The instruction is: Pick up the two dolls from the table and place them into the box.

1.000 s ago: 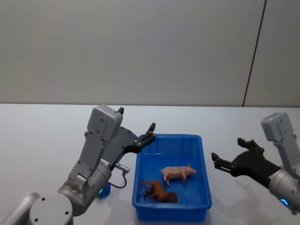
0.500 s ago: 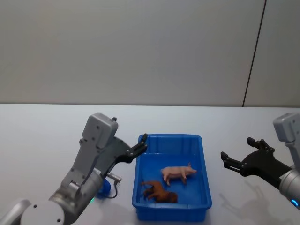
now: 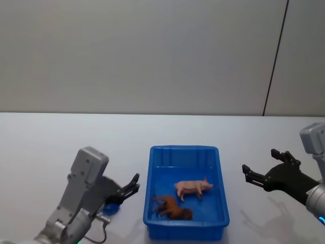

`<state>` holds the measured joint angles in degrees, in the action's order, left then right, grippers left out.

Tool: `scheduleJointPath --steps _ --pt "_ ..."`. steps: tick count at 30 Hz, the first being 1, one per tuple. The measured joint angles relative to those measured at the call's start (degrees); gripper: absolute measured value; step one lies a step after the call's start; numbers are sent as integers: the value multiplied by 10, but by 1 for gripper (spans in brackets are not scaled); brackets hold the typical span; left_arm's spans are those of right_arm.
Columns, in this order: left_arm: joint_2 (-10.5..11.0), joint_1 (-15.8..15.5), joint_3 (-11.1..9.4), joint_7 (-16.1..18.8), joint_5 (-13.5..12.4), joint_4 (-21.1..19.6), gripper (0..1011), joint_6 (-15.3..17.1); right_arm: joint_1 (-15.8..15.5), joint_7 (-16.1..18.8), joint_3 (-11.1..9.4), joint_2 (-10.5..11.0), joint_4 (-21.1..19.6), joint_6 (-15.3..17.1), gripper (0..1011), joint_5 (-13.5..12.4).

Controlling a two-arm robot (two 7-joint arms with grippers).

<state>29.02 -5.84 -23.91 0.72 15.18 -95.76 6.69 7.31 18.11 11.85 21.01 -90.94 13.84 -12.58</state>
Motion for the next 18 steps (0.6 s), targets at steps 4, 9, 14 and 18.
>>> scheduleJointPath --steps 4,9,14,18 --pt "11 12 4 -3 13 11 1003 -1 -1 0 -1 1 0 0 1001 0" --pt "16 17 8 -14 21 27 1003 -3 -1 0 -1 1 -1 -1 1000 -1" --pt "17 15 10 -32 22 52 1004 -6 -1 0 -1 2 -1 -1 1000 -1" --pt "16 10 12 -48 20 71 1003 -7 -1 0 -2 2 -1 -1 1000 -1"
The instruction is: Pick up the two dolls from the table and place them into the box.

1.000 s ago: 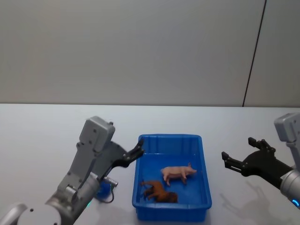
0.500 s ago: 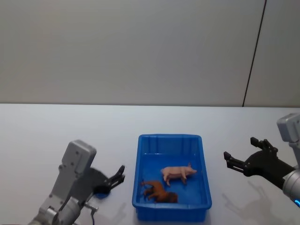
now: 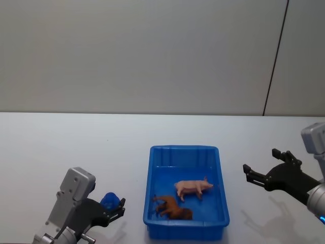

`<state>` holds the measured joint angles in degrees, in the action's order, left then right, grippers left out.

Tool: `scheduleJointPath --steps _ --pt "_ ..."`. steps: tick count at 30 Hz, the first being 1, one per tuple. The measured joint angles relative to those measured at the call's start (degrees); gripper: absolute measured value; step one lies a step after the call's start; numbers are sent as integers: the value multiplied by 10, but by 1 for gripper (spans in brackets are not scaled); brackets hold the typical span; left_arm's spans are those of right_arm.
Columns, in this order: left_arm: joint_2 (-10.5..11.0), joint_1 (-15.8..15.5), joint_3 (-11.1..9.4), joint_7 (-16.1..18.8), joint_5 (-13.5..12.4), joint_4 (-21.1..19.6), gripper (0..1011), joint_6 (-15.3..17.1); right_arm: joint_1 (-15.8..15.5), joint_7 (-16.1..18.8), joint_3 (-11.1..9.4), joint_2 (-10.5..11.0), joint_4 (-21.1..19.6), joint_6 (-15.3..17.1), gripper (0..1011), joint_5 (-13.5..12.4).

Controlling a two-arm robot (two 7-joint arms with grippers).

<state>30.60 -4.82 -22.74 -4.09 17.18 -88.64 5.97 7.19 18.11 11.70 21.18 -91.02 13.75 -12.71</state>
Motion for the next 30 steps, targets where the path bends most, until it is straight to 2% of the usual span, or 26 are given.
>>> scheduleJointPath --steps 18,24,30 --pt "-25 -52 4 -84 -33 109 999 -5 0 0 0 1 0 0 1001 0" --pt "-32 -67 5 -106 -50 133 862 -1 0 0 0 0 0 0 1000 0" --pt "-37 -79 5 -121 -62 153 665 3 0 0 0 1 0 0 1001 0"
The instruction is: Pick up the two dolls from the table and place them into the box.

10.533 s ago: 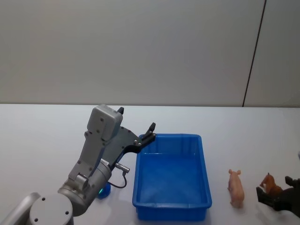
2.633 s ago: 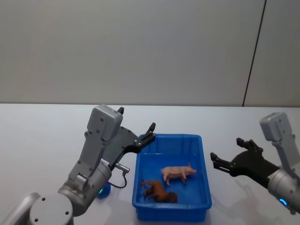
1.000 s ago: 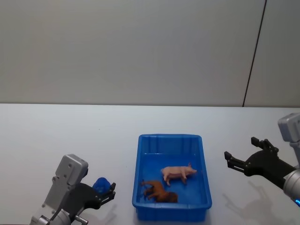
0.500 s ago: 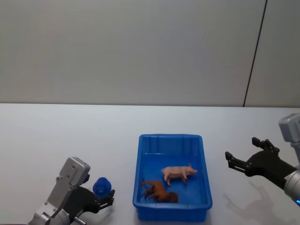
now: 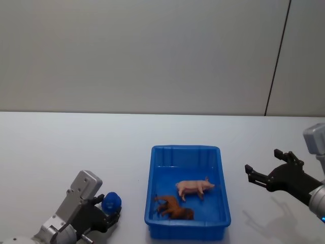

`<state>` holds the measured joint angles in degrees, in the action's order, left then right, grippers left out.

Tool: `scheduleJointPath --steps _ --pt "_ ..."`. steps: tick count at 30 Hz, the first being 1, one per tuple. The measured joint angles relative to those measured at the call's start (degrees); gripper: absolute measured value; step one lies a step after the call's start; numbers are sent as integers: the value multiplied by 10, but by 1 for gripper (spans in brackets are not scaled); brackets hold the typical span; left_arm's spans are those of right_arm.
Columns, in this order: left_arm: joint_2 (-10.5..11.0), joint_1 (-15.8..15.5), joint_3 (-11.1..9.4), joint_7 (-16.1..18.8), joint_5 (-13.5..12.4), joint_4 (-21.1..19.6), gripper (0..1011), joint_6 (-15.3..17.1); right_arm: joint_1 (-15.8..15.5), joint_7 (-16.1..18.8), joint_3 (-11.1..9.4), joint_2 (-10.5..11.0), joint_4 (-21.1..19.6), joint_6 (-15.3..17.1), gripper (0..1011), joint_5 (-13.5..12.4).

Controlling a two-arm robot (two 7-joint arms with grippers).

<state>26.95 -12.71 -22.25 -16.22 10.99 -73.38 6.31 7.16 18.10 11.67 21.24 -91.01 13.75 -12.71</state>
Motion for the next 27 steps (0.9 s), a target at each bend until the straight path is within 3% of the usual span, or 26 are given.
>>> scheduleJointPath --steps 4,14,27 --pt "-3 -7 0 -10 -7 12 553 0 0 0 0 0 0 0 1001 0" --pt "-6 -17 3 -20 -21 17 468 0 0 0 0 0 0 0 1000 0" --pt "-2 -30 13 -18 -44 -40 387 -12 0 0 0 0 0 0 1000 0"
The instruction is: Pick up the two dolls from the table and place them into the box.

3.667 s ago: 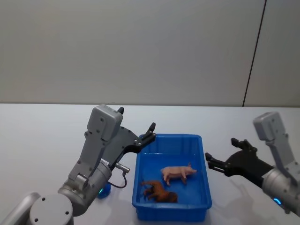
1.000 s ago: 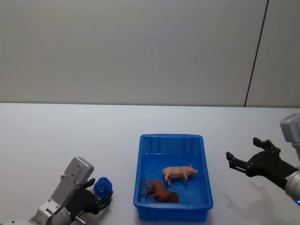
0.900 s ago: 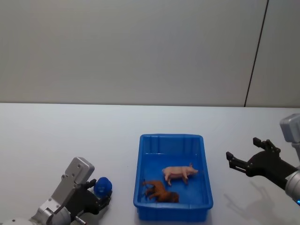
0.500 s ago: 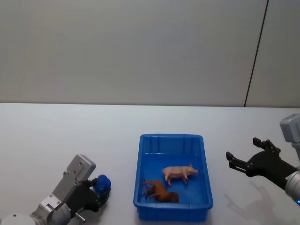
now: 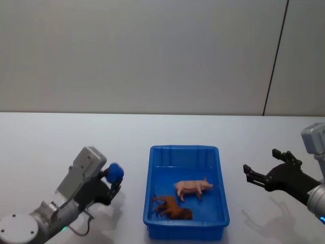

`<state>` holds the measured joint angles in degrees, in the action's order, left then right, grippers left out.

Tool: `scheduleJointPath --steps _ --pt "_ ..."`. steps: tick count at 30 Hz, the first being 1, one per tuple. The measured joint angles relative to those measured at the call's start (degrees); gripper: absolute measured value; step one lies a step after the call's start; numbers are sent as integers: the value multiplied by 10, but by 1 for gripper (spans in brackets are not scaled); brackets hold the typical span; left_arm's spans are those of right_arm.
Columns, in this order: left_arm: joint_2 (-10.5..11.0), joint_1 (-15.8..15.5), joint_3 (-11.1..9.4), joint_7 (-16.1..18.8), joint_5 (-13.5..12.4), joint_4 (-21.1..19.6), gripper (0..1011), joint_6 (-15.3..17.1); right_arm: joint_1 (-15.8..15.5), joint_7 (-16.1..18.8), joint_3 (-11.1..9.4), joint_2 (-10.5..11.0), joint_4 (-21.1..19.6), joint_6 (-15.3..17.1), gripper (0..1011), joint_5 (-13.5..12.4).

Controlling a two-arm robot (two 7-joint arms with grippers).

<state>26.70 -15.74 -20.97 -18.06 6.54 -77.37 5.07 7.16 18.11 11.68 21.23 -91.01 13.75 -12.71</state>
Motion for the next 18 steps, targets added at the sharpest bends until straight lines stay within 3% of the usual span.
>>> scheduleJointPath --steps 9,14,18 --pt "-18 -22 -5 -14 -17 -26 333 -16 0 0 0 0 0 0 1000 0" --pt "-39 -40 -15 -31 -22 -26 299 -30 0 0 0 0 0 0 1000 0" --pt "-56 -54 -24 -44 -24 -18 381 -42 0 0 0 0 0 0 1000 0"
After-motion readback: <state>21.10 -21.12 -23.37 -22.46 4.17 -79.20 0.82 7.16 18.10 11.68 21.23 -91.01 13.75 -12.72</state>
